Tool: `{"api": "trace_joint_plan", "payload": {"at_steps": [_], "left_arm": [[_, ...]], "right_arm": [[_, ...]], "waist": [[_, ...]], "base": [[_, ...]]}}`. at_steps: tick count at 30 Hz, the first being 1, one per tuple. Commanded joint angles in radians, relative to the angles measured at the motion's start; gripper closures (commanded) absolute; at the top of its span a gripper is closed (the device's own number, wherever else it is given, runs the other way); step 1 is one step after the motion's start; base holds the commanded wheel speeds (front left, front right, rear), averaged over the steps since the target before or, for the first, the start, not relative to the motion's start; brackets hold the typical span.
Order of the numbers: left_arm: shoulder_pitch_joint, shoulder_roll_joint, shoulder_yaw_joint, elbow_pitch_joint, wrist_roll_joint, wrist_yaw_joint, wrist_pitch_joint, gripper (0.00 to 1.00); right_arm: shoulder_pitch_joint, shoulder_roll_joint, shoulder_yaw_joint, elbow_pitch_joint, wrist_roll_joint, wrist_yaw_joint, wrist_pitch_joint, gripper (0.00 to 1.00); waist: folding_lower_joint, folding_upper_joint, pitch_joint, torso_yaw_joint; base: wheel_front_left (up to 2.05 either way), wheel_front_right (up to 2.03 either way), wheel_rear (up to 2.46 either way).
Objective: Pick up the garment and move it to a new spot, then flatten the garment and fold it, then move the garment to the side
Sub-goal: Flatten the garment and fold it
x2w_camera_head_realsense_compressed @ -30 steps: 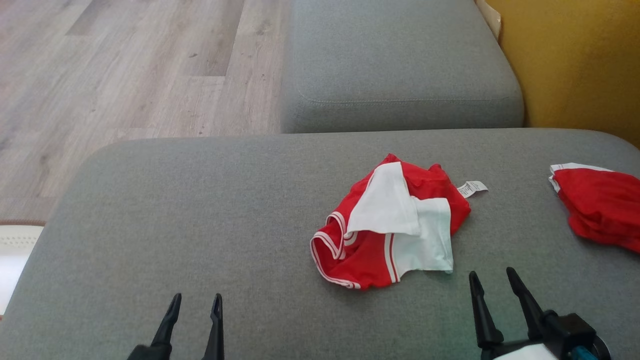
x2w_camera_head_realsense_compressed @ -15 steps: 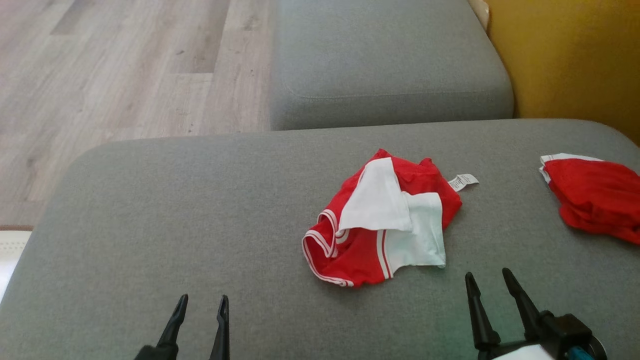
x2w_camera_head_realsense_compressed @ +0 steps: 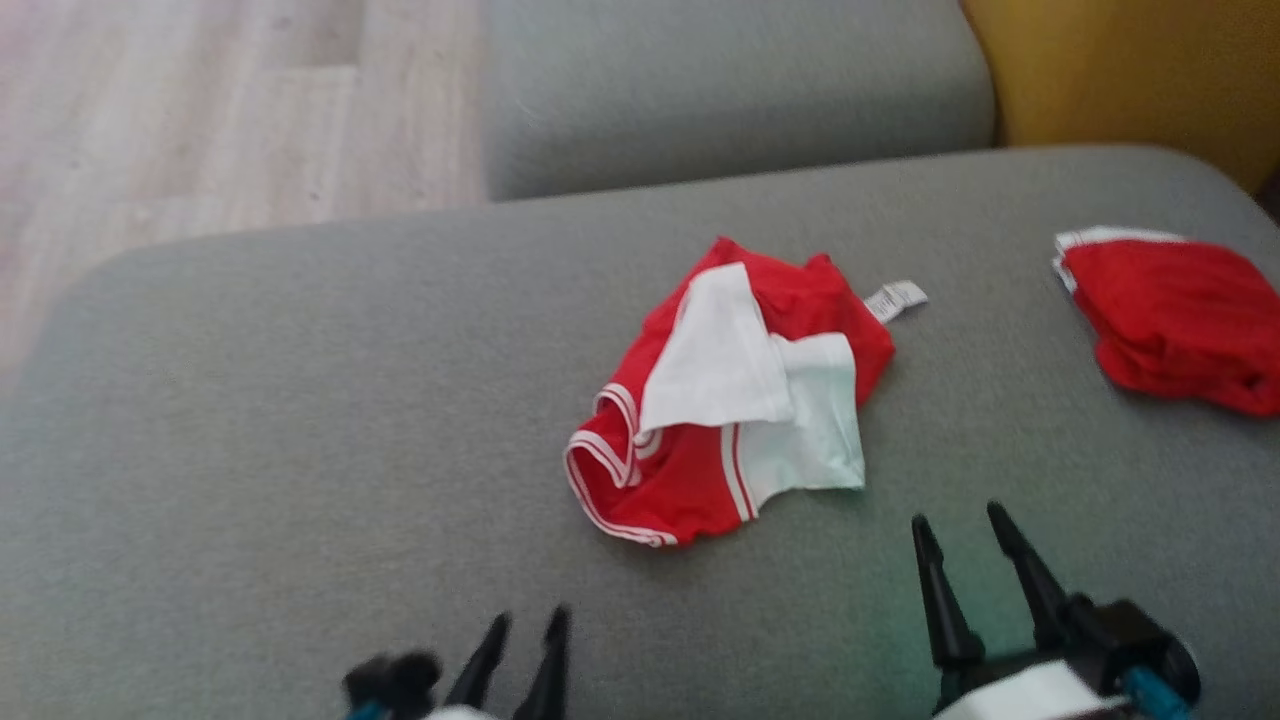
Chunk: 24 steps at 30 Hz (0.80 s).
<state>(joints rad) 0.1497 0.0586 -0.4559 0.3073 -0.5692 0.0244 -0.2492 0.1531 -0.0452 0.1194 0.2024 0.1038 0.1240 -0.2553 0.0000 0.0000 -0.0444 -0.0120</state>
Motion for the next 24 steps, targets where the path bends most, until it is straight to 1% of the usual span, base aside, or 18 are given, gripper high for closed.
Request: {"api": "trace_joint_plan", "payload": {"at_steps": [1,7,10,16,19,21,22,23,24], "left_arm": [[-0.104,-0.008,-0.014,0.004,-0.049,-0.006,-0.012,0.0],[-0.29,-0.008,-0.214,0.113,-0.236,-0.034,-0.009,0.0],[-0.372,-0.008,-0.285,0.157,-0.315,-0.033,-0.008,0.0],[-0.494,-0.008,-0.348,0.244,-0.413,-0.002,-0.011,0.0],[-0.532,-0.008,-0.332,0.272,-0.418,0.03,-0.012,0.0],[-0.541,-0.008,-0.324,0.277,-0.412,0.035,-0.012,0.0],[-0.546,-0.008,-0.312,0.278,-0.405,0.039,-0.012,0.61],[-0.548,-0.008,-0.306,0.278,-0.398,0.038,-0.012,1.0],[-0.552,-0.008,-0.291,0.268,-0.385,0.036,-0.012,1.0]], "right_arm": [[-0.073,-0.012,0.025,-0.04,-0.007,0.007,-0.006,0.0],[-0.131,-0.035,0.037,-0.054,-0.006,0.007,-0.006,0.0],[-0.161,-0.041,0.041,-0.061,-0.003,0.007,-0.006,0.0],[-0.207,-0.044,0.042,-0.072,0.0,0.007,-0.006,0.0],[-0.218,-0.042,0.039,-0.075,0.003,0.007,-0.006,0.0],[-0.22,-0.041,0.039,-0.075,0.003,0.007,-0.006,0.0],[-0.222,-0.039,0.038,-0.074,0.004,0.007,-0.006,0.0],[-0.222,-0.037,0.037,-0.074,0.005,0.007,-0.006,0.0],[-0.222,-0.036,0.036,-0.073,0.006,0.007,-0.006,0.0]], "waist": [[0.0,0.0,0.045,-0.039],[0.0,0.0,0.148,-0.093],[0.0,0.0,0.189,-0.118],[0.0,0.0,0.244,-0.161],[0.0,0.0,0.255,-0.174],[0.0,0.0,0.256,-0.177],[0.0,0.0,0.254,-0.181],[0.0,0.0,0.252,-0.184],[0.0,0.0,0.247,-0.187]], "base": [[0.0,0.0,0.0],[0.0,0.0,0.0],[0.0,0.0,0.0],[0.0,0.0,0.0],[0.0,0.0,0.0],[0.0,0.0,0.0],[0.0,0.0,0.0],[0.0,0.0,0.0],[0.0,0.0,0.0]]}}
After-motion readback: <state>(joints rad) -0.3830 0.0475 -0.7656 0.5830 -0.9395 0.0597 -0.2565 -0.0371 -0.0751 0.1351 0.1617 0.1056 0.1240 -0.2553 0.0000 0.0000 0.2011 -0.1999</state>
